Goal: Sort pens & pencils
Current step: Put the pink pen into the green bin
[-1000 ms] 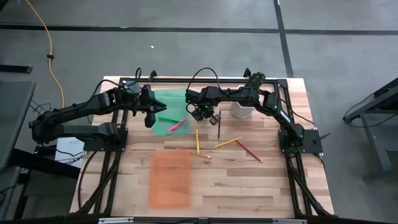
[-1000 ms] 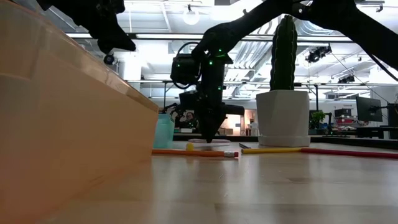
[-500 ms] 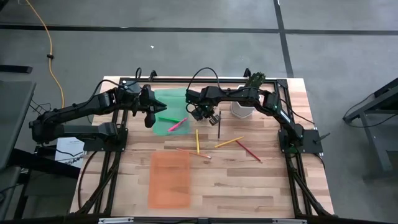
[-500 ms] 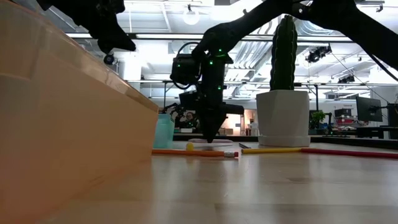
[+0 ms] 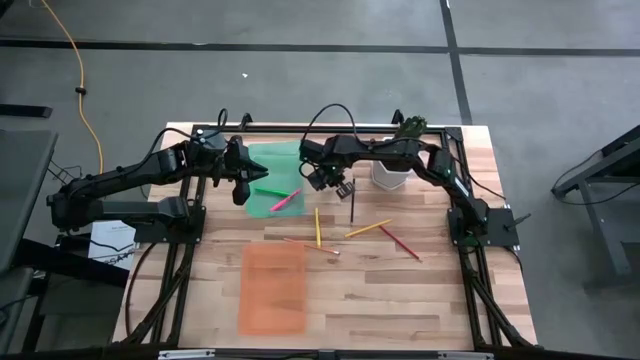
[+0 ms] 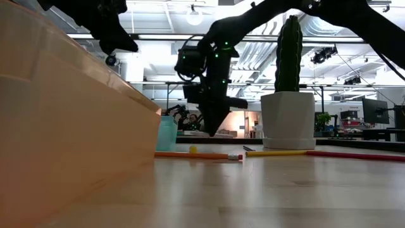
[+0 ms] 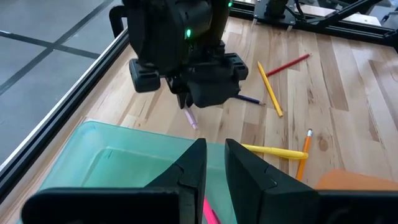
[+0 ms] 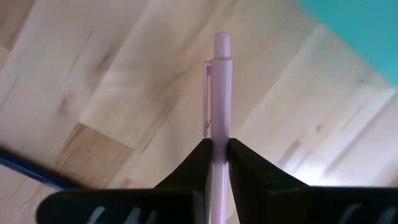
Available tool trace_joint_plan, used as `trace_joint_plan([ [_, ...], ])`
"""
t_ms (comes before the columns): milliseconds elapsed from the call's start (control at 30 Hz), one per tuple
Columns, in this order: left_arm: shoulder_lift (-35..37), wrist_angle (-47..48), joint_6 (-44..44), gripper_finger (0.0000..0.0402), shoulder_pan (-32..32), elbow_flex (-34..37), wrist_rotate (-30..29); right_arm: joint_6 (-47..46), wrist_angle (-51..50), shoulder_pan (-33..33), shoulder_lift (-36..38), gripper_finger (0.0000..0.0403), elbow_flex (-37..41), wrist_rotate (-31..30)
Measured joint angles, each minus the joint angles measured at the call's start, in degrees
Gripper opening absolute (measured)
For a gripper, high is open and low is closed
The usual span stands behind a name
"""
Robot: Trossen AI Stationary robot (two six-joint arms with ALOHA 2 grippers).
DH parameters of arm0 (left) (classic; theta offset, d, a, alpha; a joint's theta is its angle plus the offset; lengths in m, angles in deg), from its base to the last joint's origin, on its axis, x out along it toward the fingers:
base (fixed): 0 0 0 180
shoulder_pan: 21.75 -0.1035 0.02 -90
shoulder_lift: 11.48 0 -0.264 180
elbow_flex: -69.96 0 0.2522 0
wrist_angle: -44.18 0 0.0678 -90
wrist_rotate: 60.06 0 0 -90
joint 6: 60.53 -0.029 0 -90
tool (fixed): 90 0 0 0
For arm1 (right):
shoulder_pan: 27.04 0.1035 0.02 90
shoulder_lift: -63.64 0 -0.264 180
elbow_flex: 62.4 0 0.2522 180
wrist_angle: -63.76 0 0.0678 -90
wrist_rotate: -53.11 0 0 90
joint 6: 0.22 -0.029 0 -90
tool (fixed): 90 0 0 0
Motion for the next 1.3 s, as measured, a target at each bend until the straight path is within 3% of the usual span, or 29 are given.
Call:
trace_joint_plan([
  [633,0.0,-0.2,1.5,0.0046,0.0,0.0,0.1,-6.1,1.0,-0.8,4.7,0.0032,0.0,0.9],
  [1133,0.0,-0.3,1.5,0.0046,0.0,0.0,0.2,-13.2,7.3,-1.5,9.6,0.0032,-0.1,4.2],
  [1300,0.0,-0.3,1.5,0.0046,0.0,0.0,0.2,-16.2,7.3,-1.5,10.0,0.0032,-3.4,5.4],
])
